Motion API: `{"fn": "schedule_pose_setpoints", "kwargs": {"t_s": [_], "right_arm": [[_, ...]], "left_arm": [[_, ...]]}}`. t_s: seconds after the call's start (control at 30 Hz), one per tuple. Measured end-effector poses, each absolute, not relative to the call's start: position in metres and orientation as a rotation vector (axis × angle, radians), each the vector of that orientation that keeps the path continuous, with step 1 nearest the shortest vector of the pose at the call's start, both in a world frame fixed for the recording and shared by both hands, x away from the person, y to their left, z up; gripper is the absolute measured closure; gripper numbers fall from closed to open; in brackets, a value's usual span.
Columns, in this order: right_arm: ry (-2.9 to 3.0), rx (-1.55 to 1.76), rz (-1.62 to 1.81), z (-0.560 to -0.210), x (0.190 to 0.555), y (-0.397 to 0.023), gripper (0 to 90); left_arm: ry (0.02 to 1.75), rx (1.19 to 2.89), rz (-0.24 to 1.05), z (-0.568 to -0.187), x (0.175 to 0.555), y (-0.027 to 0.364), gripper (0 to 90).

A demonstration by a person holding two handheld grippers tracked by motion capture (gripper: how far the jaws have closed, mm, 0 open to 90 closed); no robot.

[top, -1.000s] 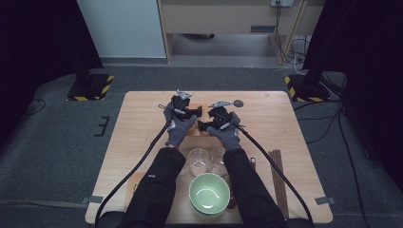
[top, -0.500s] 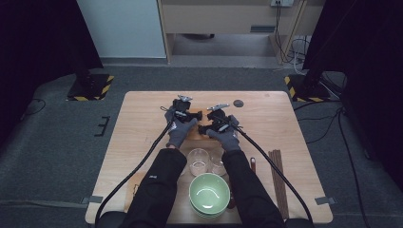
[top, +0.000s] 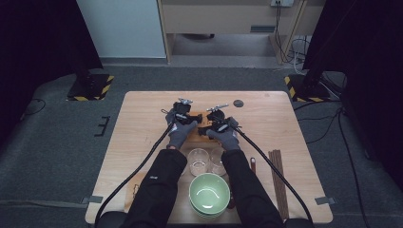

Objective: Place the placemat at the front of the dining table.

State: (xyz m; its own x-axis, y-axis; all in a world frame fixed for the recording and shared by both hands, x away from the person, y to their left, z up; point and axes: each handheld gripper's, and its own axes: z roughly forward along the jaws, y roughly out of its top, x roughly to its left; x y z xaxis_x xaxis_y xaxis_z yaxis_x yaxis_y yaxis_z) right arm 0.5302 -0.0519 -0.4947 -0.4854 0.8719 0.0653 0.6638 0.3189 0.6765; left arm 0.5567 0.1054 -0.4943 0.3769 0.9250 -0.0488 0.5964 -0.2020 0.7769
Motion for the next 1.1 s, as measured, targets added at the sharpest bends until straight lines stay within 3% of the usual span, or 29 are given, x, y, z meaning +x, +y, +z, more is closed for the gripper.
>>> {"fn": "schedule_pose_setpoints", "kwargs": {"t_s": [0.8, 1.1], "right_arm": [[2.369, 1.440, 0.871, -0.512, 0.535, -0.049, 3.8], [2.398, 1.430, 0.821, -0.517, 0.535, -0.047, 4.9]], "left_arm": [[1.409, 1.964, 0.441, -0.514, 0.563, 0.108, 21.1], [1.410, 2.011, 0.452, -0.517, 0.563, 0.107, 21.0]]}}
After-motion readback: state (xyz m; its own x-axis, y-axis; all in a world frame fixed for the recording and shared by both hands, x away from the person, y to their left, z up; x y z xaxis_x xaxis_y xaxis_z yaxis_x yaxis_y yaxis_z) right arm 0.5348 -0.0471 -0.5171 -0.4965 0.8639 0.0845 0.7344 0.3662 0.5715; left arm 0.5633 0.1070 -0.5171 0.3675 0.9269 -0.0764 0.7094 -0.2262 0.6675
